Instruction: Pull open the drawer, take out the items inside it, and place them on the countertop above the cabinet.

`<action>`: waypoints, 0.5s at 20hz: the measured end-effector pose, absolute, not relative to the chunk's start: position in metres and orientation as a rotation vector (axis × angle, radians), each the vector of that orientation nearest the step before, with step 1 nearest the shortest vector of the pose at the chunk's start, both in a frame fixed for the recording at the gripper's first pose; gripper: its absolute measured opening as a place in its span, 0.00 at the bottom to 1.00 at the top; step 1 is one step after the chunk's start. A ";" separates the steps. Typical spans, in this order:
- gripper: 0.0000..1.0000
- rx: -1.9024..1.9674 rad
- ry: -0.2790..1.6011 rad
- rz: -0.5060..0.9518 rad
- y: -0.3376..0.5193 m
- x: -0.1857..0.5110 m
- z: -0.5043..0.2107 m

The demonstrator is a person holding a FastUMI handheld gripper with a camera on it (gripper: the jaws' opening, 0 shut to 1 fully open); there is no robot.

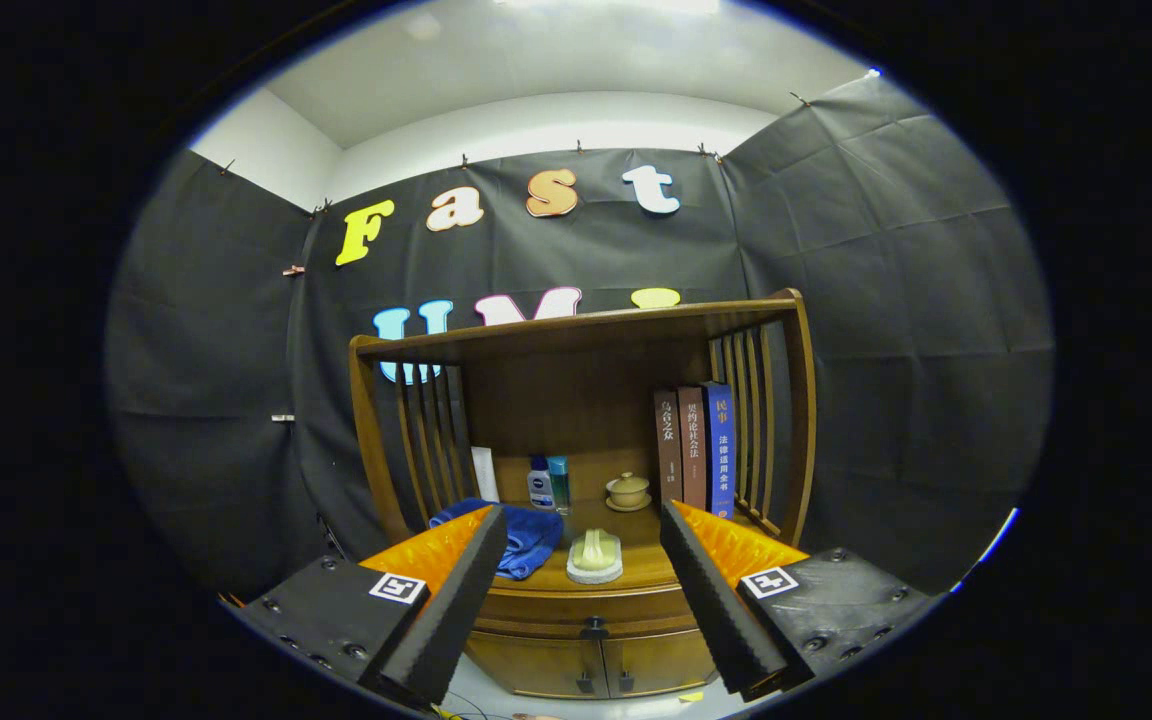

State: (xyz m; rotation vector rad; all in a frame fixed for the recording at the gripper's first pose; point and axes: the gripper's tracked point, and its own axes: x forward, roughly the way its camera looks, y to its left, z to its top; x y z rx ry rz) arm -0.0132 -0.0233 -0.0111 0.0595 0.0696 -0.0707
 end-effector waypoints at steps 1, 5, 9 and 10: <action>0.99 0.050 0.071 -0.071 -0.023 -0.015 -0.009; 0.99 0.027 0.064 -0.068 -0.019 -0.021 -0.005; 0.99 0.015 0.070 -0.072 -0.019 -0.021 -0.003; 0.99 0.012 0.072 -0.076 -0.020 -0.021 -0.002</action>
